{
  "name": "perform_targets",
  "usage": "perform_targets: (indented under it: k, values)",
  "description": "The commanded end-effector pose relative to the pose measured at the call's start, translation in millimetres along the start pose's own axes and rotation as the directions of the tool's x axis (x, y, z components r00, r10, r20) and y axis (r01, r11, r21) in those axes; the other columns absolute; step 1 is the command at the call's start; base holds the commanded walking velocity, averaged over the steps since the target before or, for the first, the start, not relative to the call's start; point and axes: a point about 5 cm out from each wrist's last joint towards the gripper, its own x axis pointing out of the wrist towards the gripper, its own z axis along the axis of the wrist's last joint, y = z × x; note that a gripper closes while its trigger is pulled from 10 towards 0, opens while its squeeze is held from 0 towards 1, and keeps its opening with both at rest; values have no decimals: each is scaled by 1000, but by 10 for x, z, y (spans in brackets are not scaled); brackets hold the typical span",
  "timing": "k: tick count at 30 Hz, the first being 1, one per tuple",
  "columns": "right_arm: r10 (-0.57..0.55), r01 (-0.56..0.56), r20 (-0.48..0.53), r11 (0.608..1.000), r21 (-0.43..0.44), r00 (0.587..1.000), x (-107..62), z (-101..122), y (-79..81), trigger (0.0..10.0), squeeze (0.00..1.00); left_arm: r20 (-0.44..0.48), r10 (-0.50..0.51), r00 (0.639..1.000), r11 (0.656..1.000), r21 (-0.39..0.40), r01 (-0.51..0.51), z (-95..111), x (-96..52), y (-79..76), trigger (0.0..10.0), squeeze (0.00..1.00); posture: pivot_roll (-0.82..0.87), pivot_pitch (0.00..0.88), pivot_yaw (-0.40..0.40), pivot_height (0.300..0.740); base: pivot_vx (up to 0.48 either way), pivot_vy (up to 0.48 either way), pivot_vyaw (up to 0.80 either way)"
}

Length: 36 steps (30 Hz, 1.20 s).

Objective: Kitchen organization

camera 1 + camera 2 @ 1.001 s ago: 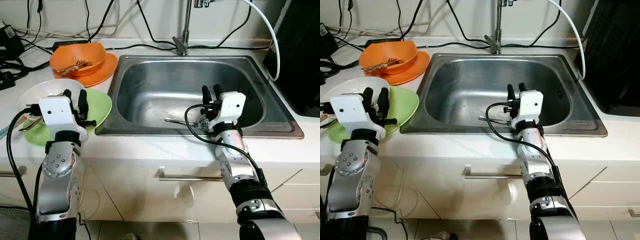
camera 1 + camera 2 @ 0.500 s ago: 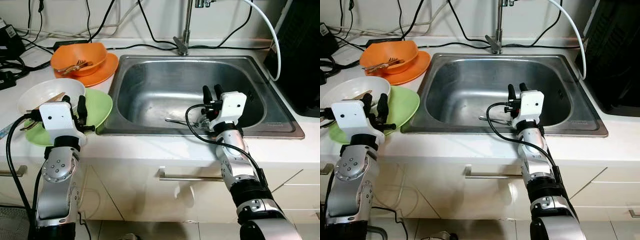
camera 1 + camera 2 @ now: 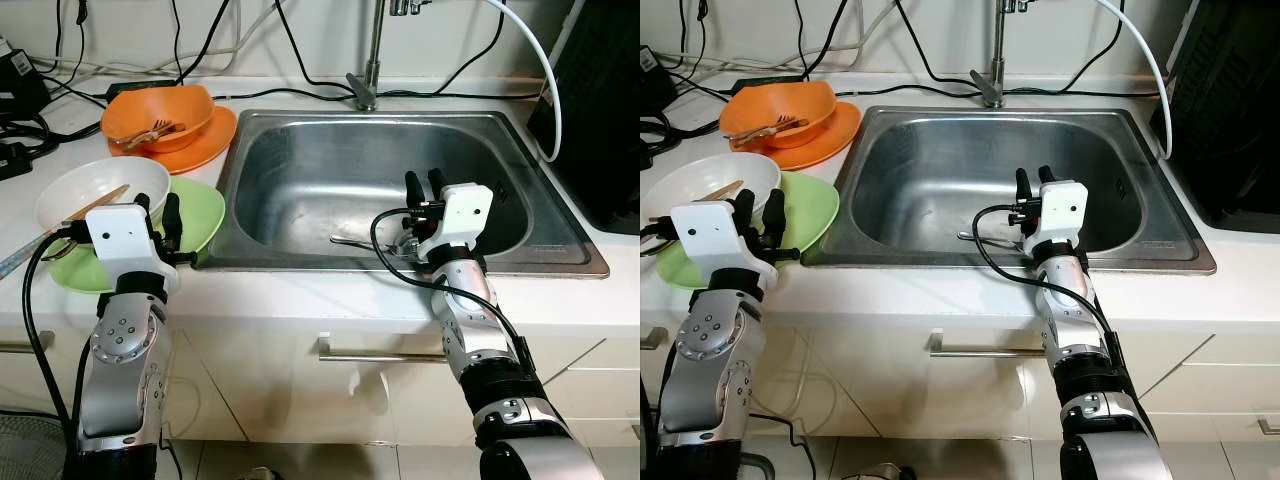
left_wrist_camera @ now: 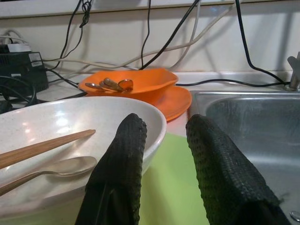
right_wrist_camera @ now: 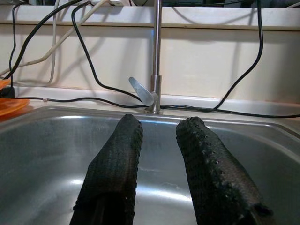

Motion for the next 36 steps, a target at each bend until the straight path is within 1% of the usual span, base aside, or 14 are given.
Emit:
perform_targets:
  k: [1,6,11,22,25,27,33,34,35,36]
  values:
    - [-5,6,-55,1000,13,998,-57,-117,-2,10000,0,-34,-4,999,1000,-15,3,-51,17,2,10000,0,190,23,68,740,0,0,0]
    - [-5,6,-55,1000,13,998,-58,-118,-1,10000,0,-46,-18,999,1000,-16,17,-75,31,-23,10000,0,186,18,72,740,0,0,0]
    - [-8,9,-53,1000,10,999,-59,-114,-8,10000,0,-52,-43,998,998,-36,41,-79,66,-77,10000,0,178,11,77,740,0,0,0]
    - [-16,16,-51,1000,7,999,-59,-110,-24,10000,0,-37,-88,995,995,-48,86,-52,146,-179,10000,0,171,7,80,740,0,0,0]
    - [-19,19,-51,1000,6,999,-59,-110,-28,10000,0,-14,-112,994,993,-43,112,-7,184,-236,10000,0,171,10,79,740,0,0,0]
    - [-21,21,-51,1000,6,998,-61,-110,-32,10000,0,23,-129,991,992,-15,129,64,195,-272,10000,0,171,11,80,740,0,0,0]
    - [-24,24,-52,1000,7,998,-70,-116,-36,10000,0,27,-97,995,995,-10,97,74,163,-201,10000,0,175,19,79,740,0,0,0]
    - [-23,24,-53,1000,7,998,-71,-117,-35,10000,0,22,-87,996,996,-6,88,60,150,-175,10000,0,177,21,78,740,0,0,0]
    - [-22,22,-54,1000,8,998,-72,-119,-31,10000,0,12,-66,998,998,7,66,32,119,-117,10000,0,181,25,79,740,0,0,0]
    - [-22,22,-54,1000,8,998,-72,-119,-31,10000,0,12,-66,998,998,7,66,32,119,-117,10000,0,181,25,79,740,0,0,0]
